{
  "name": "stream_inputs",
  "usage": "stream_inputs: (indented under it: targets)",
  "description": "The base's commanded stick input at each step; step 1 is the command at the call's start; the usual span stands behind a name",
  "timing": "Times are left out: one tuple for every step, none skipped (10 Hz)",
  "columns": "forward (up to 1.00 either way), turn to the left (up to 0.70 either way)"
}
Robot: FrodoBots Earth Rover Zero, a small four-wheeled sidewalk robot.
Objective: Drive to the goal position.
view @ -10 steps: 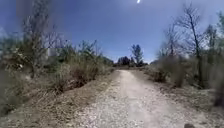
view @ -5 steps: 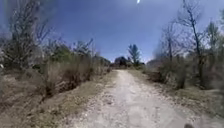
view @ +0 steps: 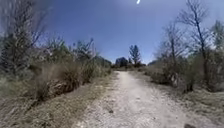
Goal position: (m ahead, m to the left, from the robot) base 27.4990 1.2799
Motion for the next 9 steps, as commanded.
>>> stream_inputs:
  targets:
    - [0.5,-0.44]
    - [0.5,-0.28]
    - [0.5,-0.04]
    - [0.5,0.0]
    - [0.5,0.0]
    - [0.5,0.0]
    - [0.5,0.0]
    - [0.5,0.0]
    - [0.5,0.0]
